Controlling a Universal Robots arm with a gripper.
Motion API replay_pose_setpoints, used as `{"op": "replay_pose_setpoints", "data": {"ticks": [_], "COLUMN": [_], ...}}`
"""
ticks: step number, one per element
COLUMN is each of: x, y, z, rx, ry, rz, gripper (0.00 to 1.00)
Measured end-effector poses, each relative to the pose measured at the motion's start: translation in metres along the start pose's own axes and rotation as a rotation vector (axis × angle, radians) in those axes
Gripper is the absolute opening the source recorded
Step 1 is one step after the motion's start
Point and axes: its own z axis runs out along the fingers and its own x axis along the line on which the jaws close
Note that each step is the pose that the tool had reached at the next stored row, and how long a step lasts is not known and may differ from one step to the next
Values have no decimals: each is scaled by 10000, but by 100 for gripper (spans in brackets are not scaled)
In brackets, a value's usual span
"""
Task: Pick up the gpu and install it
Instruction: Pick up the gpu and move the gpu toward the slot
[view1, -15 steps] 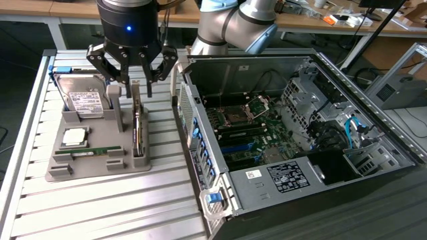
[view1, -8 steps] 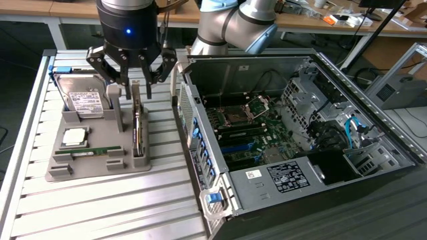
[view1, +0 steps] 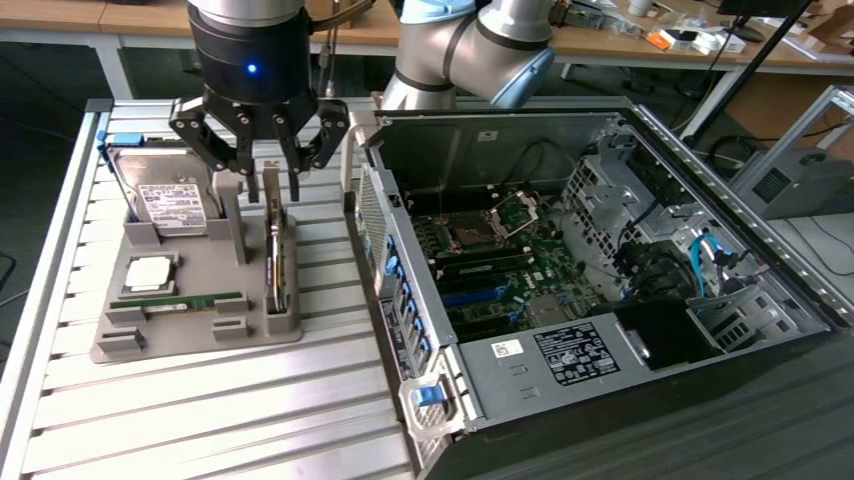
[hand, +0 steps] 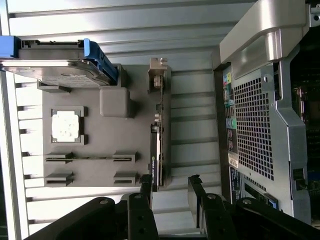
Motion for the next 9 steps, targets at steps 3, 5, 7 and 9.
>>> {"op": "replay_pose_setpoints", "data": {"ticks": [3, 5, 7, 9], "x": [6, 10, 13, 15], "y": [-1, -1, -2, -2], "z": [10, 16, 22, 27], "rx": [1, 0, 0, 0], "ry": [1, 0, 0, 0], "rz": [0, 0, 0, 0], "gripper": [42, 42, 42, 42]}}
